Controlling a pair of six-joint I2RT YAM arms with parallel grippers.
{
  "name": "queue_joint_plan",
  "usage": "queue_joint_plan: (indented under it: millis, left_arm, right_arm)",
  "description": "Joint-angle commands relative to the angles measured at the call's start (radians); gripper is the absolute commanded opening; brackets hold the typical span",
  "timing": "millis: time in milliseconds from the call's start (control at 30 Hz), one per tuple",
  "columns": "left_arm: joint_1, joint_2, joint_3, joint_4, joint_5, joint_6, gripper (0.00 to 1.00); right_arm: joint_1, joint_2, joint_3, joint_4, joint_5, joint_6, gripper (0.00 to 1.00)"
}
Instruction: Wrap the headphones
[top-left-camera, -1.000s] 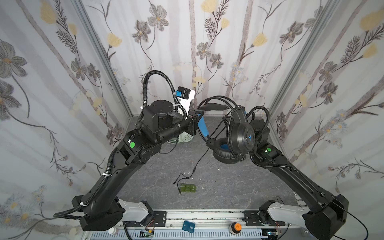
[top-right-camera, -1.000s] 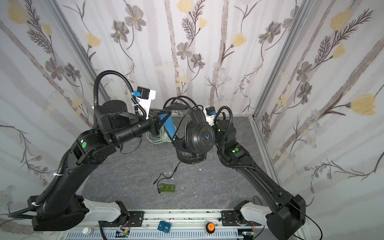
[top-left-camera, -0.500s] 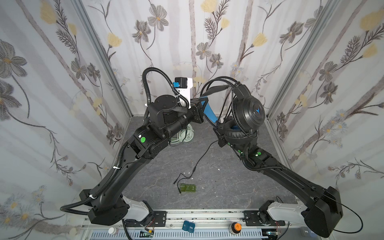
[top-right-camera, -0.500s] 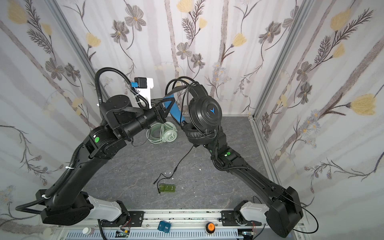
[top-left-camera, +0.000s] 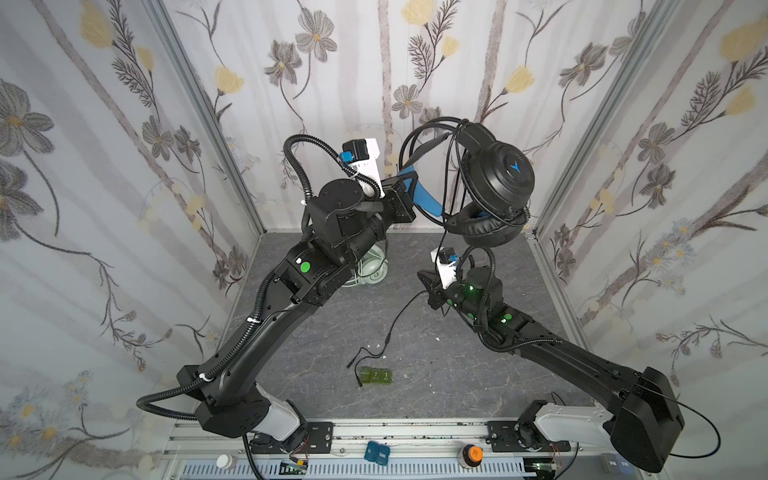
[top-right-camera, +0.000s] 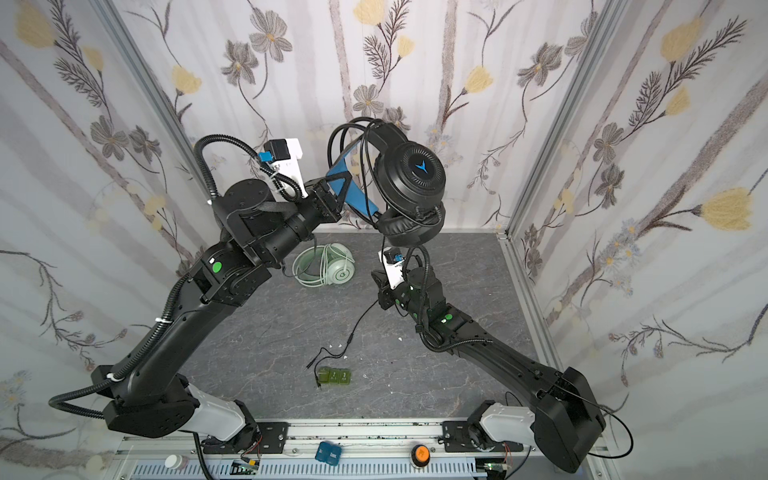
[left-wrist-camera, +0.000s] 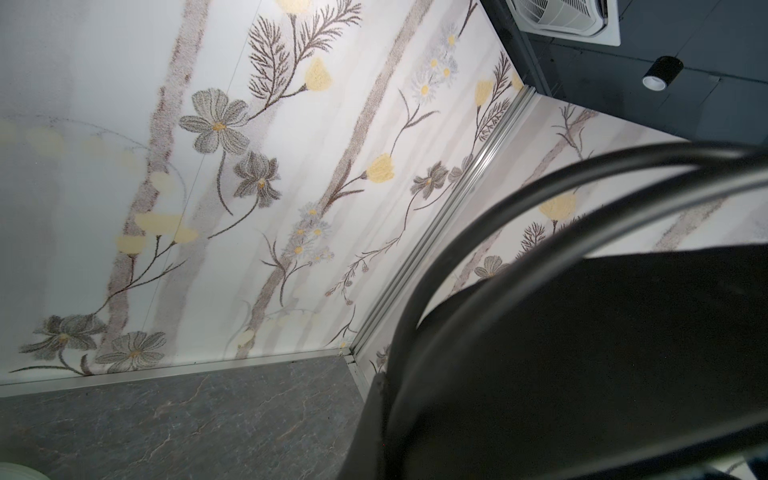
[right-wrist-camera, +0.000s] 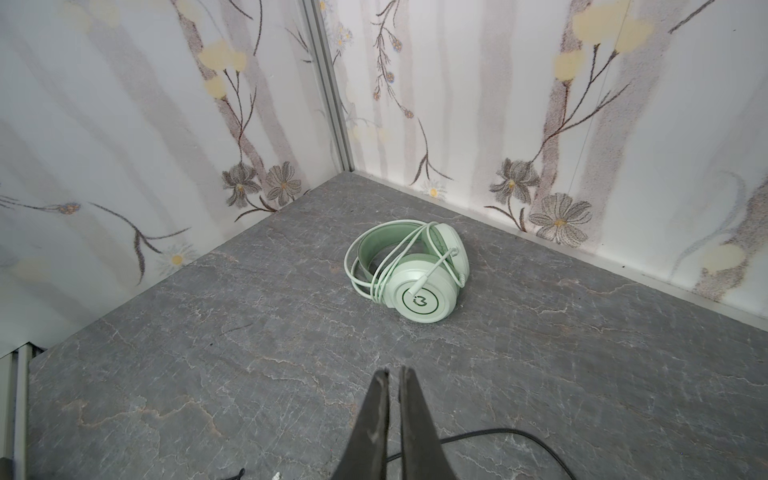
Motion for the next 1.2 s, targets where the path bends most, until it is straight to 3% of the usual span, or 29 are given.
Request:
queue_joint_plan:
  millis: [0,267,667,1167]
  left_arm:
    - [0.005,0.008,0.016,0.122,-0.052,-0.081,0.00]
    - [0.015,0.012,-0.013,0.104,-0.191,-0.111,0.00]
    - [0.066,0.064,-0.042,0.055,-0.312,-0.089,0.00]
    - [0.083,0.130,-0.106,-0.030,-0.414,-0.001,0.00]
  right_arm:
    - [0.008,0.001,-0.011,0.025,0.009,0.020,0.08]
    - [0.057,-0.019,-0.008,-0.071,0.090,-0.002,0.01]
    - [0.245,-0.097,0.022,-0.279,0.299,-0.058,0.00]
    - [0.521,-0.077,0.300,-0.533,0.499,-0.211,0.00]
